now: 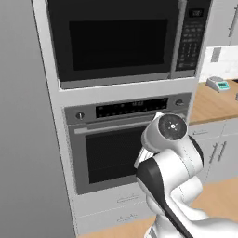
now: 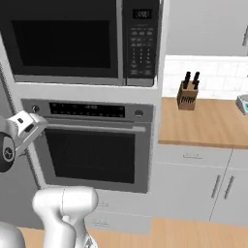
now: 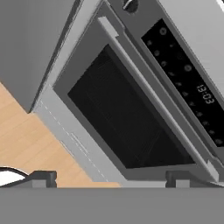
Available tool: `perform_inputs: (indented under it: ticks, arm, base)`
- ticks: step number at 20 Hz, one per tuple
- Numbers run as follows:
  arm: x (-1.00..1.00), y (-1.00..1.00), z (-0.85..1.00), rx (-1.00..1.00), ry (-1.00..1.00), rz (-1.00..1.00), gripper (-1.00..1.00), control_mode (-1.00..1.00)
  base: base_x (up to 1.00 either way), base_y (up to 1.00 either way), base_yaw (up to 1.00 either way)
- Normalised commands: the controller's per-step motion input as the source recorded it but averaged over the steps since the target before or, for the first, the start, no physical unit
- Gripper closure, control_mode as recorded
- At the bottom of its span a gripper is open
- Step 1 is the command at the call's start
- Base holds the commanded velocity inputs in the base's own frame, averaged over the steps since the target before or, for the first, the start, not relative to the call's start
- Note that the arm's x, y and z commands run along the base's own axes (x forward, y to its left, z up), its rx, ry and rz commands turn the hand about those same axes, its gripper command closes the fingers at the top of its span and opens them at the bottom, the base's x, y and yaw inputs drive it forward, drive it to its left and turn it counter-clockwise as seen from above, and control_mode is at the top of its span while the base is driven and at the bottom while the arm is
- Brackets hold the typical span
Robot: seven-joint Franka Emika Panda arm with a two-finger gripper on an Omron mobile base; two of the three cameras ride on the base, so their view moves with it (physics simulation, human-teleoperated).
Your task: Take the meat container that has the steak and place it on the second highest rack of the freezer. Then take the vegetable container that has the carrot and garlic and place it on the highest rack of the freezer.
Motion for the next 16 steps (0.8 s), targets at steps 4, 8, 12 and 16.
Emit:
perform_inputs:
  ticks: [4, 8, 12, 16]
  arm:
    - [0.0, 0.0, 0.0, 0.0, 0.0, 0.0, -1.0, 1.0]
    - [0.0, 0.0, 0.0, 0.0, 0.0, 0.0, -1.0, 1.0]
    - [0.0, 0.0, 0.0, 0.0, 0.0, 0.0, -1.0, 1.0]
    - [0.0, 0.0, 0.0, 0.0, 0.0, 0.0, -1.0, 1.0]
  base:
    - [0.34, -1.0, -0.21]
    - [0.61, -1.0, -0.18]
    - [0.71, -1.0, -0.11]
    - [0.79, -1.0, -0.09]
